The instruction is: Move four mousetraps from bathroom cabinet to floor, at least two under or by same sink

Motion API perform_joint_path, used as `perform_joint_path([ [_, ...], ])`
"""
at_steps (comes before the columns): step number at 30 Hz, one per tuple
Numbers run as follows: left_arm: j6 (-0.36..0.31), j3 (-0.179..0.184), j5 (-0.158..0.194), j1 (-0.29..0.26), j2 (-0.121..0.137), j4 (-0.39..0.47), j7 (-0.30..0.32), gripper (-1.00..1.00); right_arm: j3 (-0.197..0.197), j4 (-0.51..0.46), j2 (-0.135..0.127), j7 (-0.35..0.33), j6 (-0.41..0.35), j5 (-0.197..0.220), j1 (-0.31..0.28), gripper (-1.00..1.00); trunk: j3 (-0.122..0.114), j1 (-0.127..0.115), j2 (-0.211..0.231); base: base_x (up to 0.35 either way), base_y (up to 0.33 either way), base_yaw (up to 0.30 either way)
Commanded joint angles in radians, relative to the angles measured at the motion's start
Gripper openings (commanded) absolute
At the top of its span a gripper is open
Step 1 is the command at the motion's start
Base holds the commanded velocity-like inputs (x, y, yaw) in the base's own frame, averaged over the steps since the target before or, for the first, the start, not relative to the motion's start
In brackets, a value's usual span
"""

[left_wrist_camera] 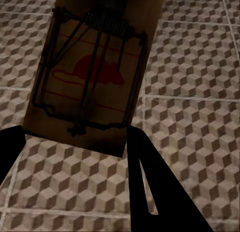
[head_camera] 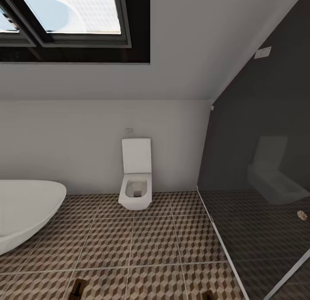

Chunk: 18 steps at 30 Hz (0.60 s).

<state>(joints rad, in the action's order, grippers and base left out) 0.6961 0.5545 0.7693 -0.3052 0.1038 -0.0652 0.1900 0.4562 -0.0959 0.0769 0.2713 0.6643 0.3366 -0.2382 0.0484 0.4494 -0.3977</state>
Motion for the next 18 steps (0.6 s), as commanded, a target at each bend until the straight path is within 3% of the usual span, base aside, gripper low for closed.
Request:
perform_joint_path([
  [1,-0.065,0.008,0.007,-0.002,0.011,0.006,0.006,-1.0,0.009,-0.048,-0.021,0.008,-0.007,0.006,-0.002,-1.0,0.002,0.001,-0.002,0.0,0.0,0.0],
  [2,-0.105,0.007,0.007,-0.002,0.015,0.015,0.006,-1.0,0.009,-0.076,-0.033,0.008,-0.017,0.006,-0.003,-1.0,0.002,0.001,-0.002,0.0,0.0,0.0],
  [3,-0.189,0.007,0.008,-0.003,0.025,0.041,0.004,-1.0,0.009,-0.14,-0.059,0.009,-0.056,0.005,-0.005,-1.0,0.002,0.001,-0.002,0.0,0.0,0.0],
  [4,-0.28,0.006,0.007,-0.003,0.04,0.086,-0.013,-1.0,0.009,-0.257,-0.099,0.008,-0.18,0.005,-0.008,-1.0,0.002,0.001,-0.002,0.0,0.0,0.0],
  [5,-0.393,0.006,0.007,-0.005,0.057,0.168,-0.066,-1.0,0.008,-0.338,-0.123,0.007,-0.282,0.005,-0.009,-1.0,0.002,0.001,-0.002,0.0,0.0,0.0],
  [6,-0.426,0.006,0.007,-0.005,0.061,0.203,-0.094,-1.0,0.008,-0.38,-0.134,0.007,-0.335,0.005,-0.011,-1.0,0.002,0.001,-0.002,0.0,0.0,0.0],
  [8,-0.534,0.005,0.004,-0.006,0.077,0.355,-0.255,-1.0,0.007,-0.544,-0.171,0.007,-0.512,0.004,-0.023,-1.0,0.002,0.001,-0.002,0.0,0.0,0.0],
  [9,-0.576,0.005,0.003,-0.006,0.081,0.429,-0.352,-1.0,0.007,-0.611,-0.182,0.007,-0.563,0.004,-0.03,-1.0,0.002,0.001,-0.002,0.0,0.0,0.0],
  [10,-0.611,0.005,0.002,-0.006,0.083,0.496,-0.447,-1.0,0.006,-0.661,-0.189,0.009,-0.596,0.004,-0.039,-1.0,0.002,0.001,-0.002,0.0,0.0,0.0],
  [13,-0.662,0.005,0.0,-0.007,0.087,0.63,-0.619,-1.0,0.006,-0.721,-0.195,0.012,-0.636,0.003,-0.058,-1.0,0.002,0.001,-0.002,0.0,0.0,0.0],
  [15,-0.674,0.005,-0.001,-0.007,0.087,0.669,-0.661,-1.0,0.007,-0.723,-0.195,0.012,-0.644,0.003,-0.062,-1.0,0.002,0.001,-0.002,0.0,0.0,0.0],
  [18,-0.678,0.009,-0.007,-0.008,0.086,0.654,-0.659,-1.0,0.009,-0.672,-0.193,0.009,-0.633,0.005,-0.066,-1.0,0.002,0.001,-0.002,0.0,0.0,0.0],
])
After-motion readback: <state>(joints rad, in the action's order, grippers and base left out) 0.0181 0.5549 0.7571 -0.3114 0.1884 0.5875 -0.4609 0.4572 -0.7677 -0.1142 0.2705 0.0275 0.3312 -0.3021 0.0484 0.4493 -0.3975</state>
